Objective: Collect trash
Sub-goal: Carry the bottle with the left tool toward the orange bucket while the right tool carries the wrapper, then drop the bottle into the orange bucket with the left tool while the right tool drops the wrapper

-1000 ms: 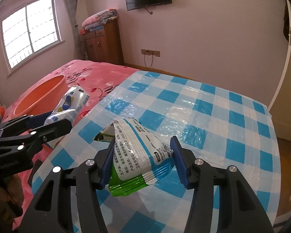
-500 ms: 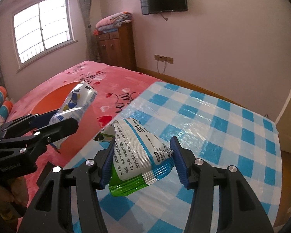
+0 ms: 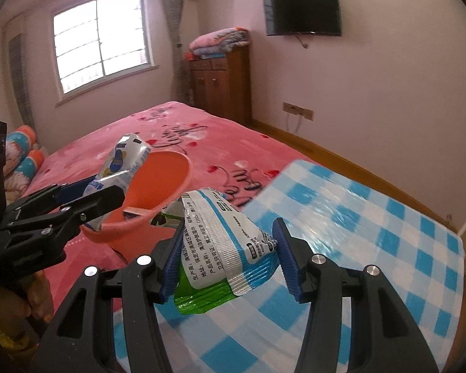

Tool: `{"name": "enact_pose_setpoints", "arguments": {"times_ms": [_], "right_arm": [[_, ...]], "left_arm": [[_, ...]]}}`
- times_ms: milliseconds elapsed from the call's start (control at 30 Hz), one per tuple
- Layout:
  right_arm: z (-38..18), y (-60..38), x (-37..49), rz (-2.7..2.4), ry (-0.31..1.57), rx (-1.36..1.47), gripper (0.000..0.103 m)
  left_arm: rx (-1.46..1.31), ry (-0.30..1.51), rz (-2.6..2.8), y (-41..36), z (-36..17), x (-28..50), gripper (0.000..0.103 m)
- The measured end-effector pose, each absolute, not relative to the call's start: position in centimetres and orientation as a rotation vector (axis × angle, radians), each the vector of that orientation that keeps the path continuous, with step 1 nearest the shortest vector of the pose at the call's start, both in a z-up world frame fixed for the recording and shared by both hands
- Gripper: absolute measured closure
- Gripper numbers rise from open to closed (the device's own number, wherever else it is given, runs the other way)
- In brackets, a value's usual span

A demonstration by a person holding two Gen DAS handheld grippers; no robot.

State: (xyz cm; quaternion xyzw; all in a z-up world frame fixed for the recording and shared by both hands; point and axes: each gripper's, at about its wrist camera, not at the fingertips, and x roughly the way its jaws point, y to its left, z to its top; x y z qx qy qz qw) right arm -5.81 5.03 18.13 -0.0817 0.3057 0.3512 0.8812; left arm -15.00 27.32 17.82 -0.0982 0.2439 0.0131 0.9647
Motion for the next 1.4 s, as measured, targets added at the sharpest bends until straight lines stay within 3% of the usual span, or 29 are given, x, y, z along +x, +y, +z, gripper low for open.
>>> {"name": "enact_pose_setpoints", "arguments": {"times_ms": [767,800,833,867,967,1400], "right_arm": [[18.9,18.6,-3.9,0.934,0.622,-0.274,0.046],[18.6,19.0,-3.5,0.933,0.624,-0.276,0.035],[18.4,19.2,-3.2,0.929,0.628,-0.275,0.018],[18.1,19.1,-2.7,0.909,0.634,-0.253,0.016],[17.8,17.3,-2.1,0.93,0.648,-0.154,0.015],[15.9,9.2,-0.6,0.735,0.669,-0.034,0.013]], "left_arm": [[-0.316,0.538,0.255,37.2,14.8,-13.7,0.045],[-0.317,0.547,0.26,37.3,14.6,-13.5,0.043],[-0.321,0.563,0.272,37.6,14.2,-13.1,0.032],[-0.328,0.572,0.284,37.8,14.0,-13.0,0.021],[-0.335,0.566,0.297,38.0,13.7,-13.2,0.015],[-0.293,0.562,0.306,35.4,14.5,-12.8,0.006]]}}
